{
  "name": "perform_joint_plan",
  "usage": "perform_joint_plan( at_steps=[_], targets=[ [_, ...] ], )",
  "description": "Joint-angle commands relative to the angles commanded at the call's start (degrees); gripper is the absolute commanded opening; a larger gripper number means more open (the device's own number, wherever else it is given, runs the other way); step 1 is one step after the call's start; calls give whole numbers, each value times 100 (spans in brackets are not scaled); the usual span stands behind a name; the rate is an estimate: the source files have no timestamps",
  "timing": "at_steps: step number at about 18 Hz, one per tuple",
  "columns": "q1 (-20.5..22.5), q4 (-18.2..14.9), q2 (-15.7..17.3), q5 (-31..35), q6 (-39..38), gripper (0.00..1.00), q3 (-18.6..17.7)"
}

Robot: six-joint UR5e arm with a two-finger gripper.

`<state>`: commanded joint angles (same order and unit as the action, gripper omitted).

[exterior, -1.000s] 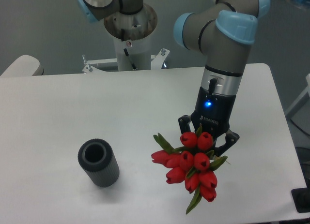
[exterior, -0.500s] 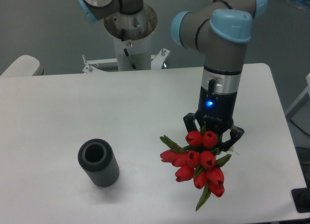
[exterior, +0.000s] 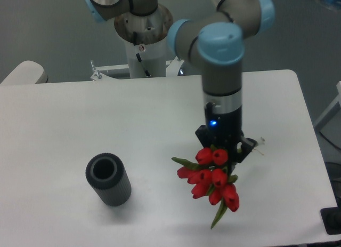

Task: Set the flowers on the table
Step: 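Swing the gripper down and lay the tulips flat on the table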

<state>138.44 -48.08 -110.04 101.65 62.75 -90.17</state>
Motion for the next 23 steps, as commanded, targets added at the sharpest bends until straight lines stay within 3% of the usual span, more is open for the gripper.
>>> perform_joint_plan(
  at_steps=[5, 16, 23],
  targets=[
    [-466, 26, -299, 1312, 18, 34, -184],
    [-415, -44, -501, 1322, -149, 34, -764],
    [-406, -158, -703, 1313, -255, 34, -862]
  ],
)
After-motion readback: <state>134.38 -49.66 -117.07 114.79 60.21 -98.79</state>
